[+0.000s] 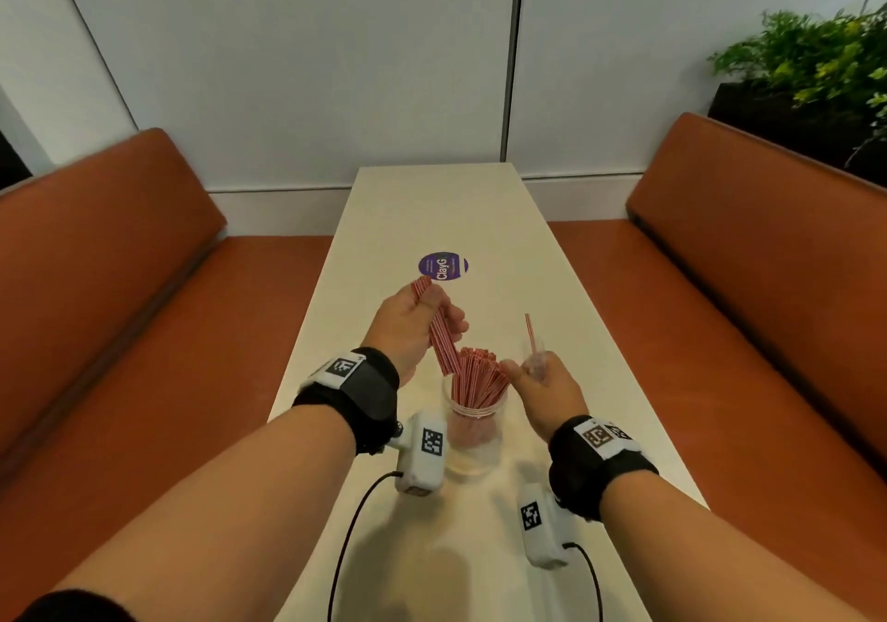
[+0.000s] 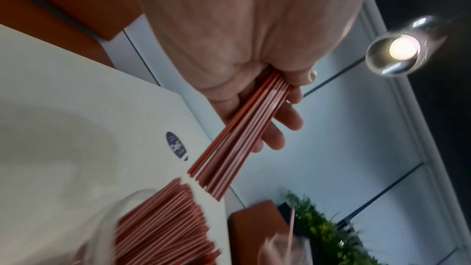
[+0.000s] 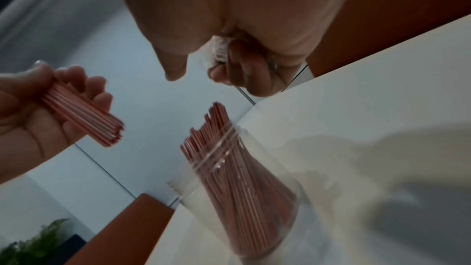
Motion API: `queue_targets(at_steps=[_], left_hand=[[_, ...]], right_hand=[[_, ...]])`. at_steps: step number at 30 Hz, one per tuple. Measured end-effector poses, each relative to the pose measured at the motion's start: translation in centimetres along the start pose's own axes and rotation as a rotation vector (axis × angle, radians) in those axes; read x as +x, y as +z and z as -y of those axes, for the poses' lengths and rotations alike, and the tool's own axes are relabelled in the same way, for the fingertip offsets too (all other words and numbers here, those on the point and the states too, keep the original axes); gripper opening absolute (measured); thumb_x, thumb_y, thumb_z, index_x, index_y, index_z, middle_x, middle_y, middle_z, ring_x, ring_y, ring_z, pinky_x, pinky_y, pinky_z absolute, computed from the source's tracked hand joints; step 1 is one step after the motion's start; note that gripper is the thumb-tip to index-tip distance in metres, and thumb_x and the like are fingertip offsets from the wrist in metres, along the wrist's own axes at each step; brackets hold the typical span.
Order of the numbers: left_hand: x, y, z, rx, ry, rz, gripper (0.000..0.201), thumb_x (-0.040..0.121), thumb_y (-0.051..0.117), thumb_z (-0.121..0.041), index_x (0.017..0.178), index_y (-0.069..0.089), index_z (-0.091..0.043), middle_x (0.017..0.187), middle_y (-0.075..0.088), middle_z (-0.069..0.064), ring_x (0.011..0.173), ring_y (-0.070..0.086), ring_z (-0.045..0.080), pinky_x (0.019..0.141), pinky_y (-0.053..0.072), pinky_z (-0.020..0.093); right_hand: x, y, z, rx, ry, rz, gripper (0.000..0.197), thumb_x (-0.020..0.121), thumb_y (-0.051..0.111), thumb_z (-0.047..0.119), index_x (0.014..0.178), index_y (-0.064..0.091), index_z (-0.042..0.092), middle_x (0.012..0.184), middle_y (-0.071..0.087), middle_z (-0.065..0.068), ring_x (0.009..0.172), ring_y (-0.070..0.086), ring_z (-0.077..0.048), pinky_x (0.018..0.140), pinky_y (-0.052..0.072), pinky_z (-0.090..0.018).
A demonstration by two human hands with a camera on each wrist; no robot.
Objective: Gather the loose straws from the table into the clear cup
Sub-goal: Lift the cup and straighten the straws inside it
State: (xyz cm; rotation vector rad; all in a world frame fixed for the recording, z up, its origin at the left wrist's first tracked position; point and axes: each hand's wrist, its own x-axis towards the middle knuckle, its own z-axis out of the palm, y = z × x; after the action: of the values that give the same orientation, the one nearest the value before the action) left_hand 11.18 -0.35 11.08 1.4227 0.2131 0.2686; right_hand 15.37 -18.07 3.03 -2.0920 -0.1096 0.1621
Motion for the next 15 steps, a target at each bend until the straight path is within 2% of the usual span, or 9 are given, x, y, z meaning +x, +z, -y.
queue_targets(at_steps=[3,5,6,9,11,13,15], left_hand=[[1.1,0.2,2.9,0.124,-0.003,0.096,0.025,0.103,0.039,-0.018,0.085,0.054,-0.008,0.076,0.063,0.010,0.072,0.064,0.025,0.075,0.055,0.036],[1.7,0.3,4.5,0.218,0.000,0.184,0.027,0.102,0.040,-0.020,0.082,0.056,-0.009,0.076,0.064,0.009,0.070,0.063,0.022,0.073,0.052,0.030],[1.9,0.3,5.1,0.269,0.007,0.225,0.029,0.102,0.042,-0.021,0.080,0.058,-0.010,0.075,0.065,0.008,0.069,0.063,0.020,0.073,0.050,0.029],[2.4,0.1,6.5,0.497,0.021,0.318,0.033,0.099,0.045,-0.024,0.077,0.064,-0.010,0.073,0.068,0.000,0.074,0.065,0.016,0.079,0.050,0.033],[2.5,0.0,7.0,0.592,-0.009,0.349,0.032,0.097,0.047,-0.026,0.077,0.067,-0.012,0.075,0.070,-0.003,0.080,0.066,0.017,0.089,0.051,0.040],[2.5,-0.1,7.3,0.643,-0.042,0.352,0.028,0.095,0.051,-0.029,0.077,0.068,-0.016,0.079,0.071,-0.004,0.083,0.066,0.015,0.092,0.051,0.041],[2.8,0.1,7.3,0.694,-0.032,0.330,0.018,0.093,0.056,-0.030,0.087,0.069,-0.020,0.090,0.072,-0.002,0.090,0.066,0.015,0.092,0.051,0.039]], right_hand=[[1.5,1.5,0.0,-0.049,-0.003,0.012,0.052,0.083,0.061,0.052,0.117,0.053,0.013,0.106,0.059,-0.004,0.096,0.056,-0.024,0.078,0.041,-0.031],[2.3,2.4,-0.4,-0.102,-0.022,0.021,0.054,0.082,0.062,0.052,0.117,0.055,0.012,0.112,0.062,-0.006,0.101,0.059,-0.027,0.080,0.043,-0.031],[2.6,2.7,-0.7,-0.118,-0.024,0.028,0.053,0.082,0.062,0.054,0.115,0.057,0.012,0.111,0.064,-0.007,0.098,0.061,-0.027,0.078,0.044,-0.031],[2.7,3.1,-1.2,-0.138,0.000,0.027,0.044,0.085,0.059,0.051,0.111,0.057,0.015,0.108,0.065,-0.008,0.087,0.057,-0.021,0.073,0.042,-0.029],[2.6,3.2,-1.2,-0.139,0.016,0.025,0.038,0.089,0.057,0.044,0.114,0.056,0.015,0.110,0.064,-0.009,0.090,0.057,-0.021,0.074,0.040,-0.028],[2.4,3.2,-1.1,-0.127,0.018,0.021,0.036,0.090,0.055,0.042,0.114,0.056,0.015,0.110,0.065,-0.008,0.091,0.058,-0.022,0.074,0.039,-0.027],[2.3,3.3,-1.0,-0.111,0.020,0.023,0.036,0.091,0.054,0.041,0.115,0.056,0.015,0.111,0.065,-0.007,0.089,0.056,-0.020,0.074,0.038,-0.026]])
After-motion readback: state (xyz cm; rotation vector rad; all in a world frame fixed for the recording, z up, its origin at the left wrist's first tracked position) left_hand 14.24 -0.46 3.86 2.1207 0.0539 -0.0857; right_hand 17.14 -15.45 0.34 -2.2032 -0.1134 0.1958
